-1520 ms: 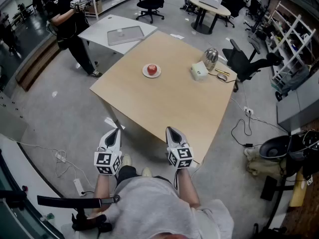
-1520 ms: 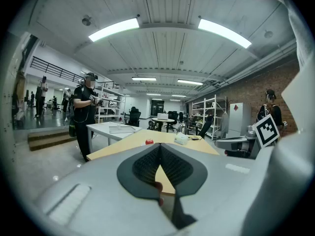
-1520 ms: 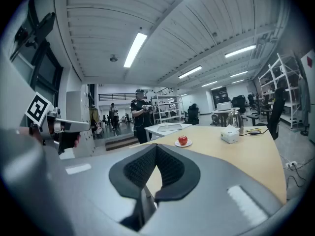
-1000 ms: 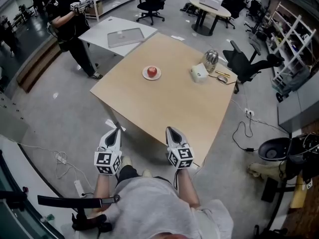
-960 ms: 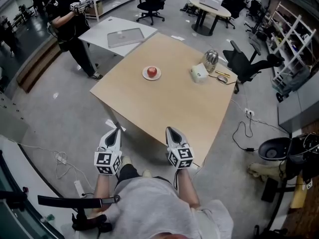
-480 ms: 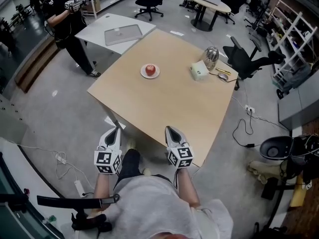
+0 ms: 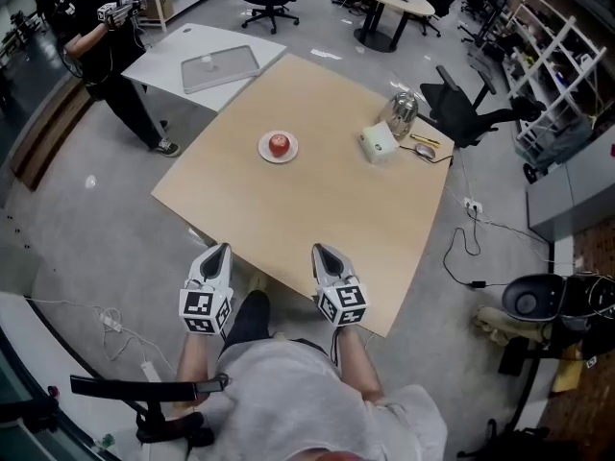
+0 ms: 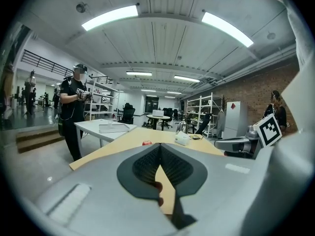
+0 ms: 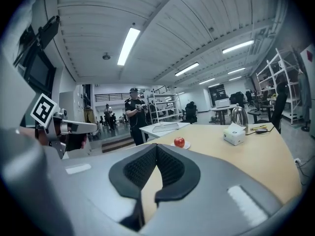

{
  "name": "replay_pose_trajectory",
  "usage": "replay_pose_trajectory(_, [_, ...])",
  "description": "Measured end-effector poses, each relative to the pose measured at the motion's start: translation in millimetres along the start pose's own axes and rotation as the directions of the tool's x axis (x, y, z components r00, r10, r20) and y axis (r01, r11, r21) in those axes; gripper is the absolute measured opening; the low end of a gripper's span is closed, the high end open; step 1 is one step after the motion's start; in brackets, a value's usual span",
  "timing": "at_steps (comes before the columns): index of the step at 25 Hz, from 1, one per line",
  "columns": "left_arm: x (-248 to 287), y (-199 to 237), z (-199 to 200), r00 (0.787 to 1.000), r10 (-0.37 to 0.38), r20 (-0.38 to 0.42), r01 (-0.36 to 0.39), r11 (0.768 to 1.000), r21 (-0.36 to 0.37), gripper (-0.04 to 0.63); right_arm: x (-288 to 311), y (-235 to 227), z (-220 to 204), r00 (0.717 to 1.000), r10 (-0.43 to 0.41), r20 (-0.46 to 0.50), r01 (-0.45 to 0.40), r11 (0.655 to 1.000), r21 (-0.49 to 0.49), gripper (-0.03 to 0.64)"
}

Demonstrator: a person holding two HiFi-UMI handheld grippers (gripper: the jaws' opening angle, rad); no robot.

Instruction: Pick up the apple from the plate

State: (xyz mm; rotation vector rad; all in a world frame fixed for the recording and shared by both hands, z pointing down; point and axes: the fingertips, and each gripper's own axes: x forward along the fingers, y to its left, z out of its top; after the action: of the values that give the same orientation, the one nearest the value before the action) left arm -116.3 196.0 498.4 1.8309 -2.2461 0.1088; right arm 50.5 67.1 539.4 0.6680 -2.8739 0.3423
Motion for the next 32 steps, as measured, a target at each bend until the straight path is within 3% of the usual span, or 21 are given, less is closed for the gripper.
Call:
replay_pose_trajectory(15, [95, 55, 18, 0.996, -0.052, -0.073, 0.051, 0.999, -0.011, 0.020, 102, -28, 26, 0.998, -0.016, -0.053, 0.015, 1.000, -0.025, 0.008])
replay_pose_trajectory(25, [153, 97, 0, 0.987, -0.088, -0.137, 0.084, 0.996, -0.039, 0.020, 182, -48, 24, 0.996, -0.036, -0.085, 0.034, 0.999, -0.027, 0.008])
replay_pose_trajectory(32, [178, 117, -8, 0.979, -0.104, -0.173, 0.097, 0.994, -0.050, 0.020, 228, -61, 22, 0.994, -0.035, -0.107, 0.026, 0.996, -0.080, 0.020])
